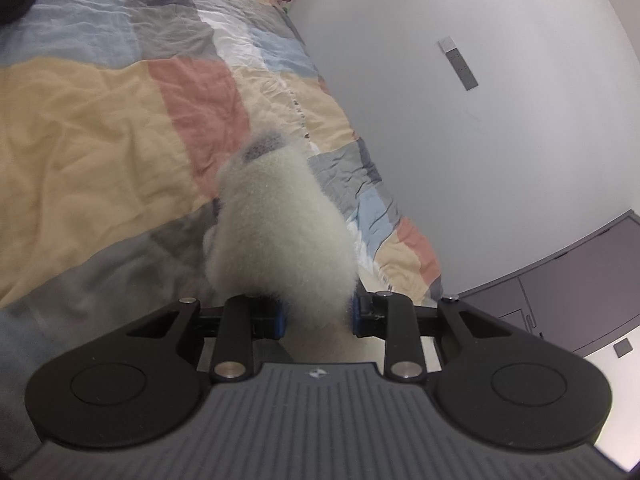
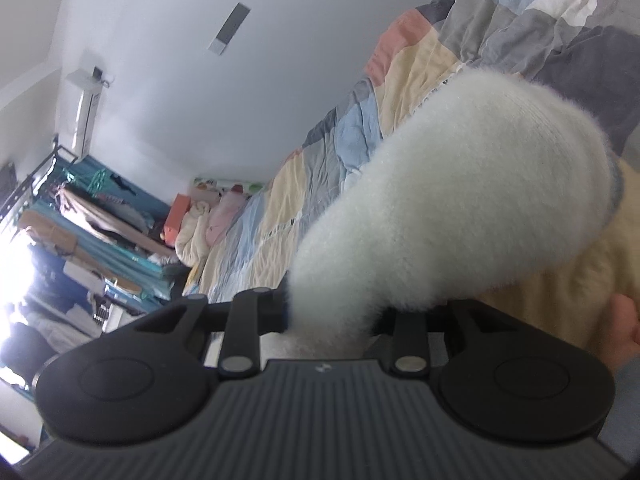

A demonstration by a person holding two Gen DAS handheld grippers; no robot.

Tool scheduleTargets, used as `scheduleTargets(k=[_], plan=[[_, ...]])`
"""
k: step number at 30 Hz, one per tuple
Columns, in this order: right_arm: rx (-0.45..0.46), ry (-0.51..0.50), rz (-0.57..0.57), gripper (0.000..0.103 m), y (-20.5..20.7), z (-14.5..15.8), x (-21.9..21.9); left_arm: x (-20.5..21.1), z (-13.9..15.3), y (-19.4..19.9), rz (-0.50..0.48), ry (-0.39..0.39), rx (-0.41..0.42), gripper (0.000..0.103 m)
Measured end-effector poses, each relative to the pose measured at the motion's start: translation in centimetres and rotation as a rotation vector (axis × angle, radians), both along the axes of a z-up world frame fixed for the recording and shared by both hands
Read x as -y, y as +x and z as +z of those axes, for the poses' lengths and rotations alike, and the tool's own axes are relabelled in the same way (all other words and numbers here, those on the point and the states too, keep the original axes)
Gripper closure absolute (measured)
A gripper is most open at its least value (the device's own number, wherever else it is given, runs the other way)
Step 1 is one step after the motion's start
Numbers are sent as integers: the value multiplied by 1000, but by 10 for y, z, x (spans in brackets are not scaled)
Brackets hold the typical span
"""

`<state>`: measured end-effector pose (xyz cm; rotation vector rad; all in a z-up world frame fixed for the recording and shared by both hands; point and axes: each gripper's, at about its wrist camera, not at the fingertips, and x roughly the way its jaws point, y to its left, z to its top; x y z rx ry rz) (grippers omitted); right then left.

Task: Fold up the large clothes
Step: 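Lift the sweater edge with both grippers and fold it over the body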

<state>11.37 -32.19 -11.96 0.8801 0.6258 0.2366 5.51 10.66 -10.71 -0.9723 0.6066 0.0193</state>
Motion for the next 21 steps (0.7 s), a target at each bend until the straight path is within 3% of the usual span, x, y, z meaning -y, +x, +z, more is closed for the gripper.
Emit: scheduleTargets(k=[9, 21], plan=[[-51, -3, 66, 66, 3, -5, 9, 19, 9, -3, -14, 120, 14, 68], [-45, 85, 50, 54, 40, -8, 8, 21, 21, 43, -11, 149, 7, 66]])
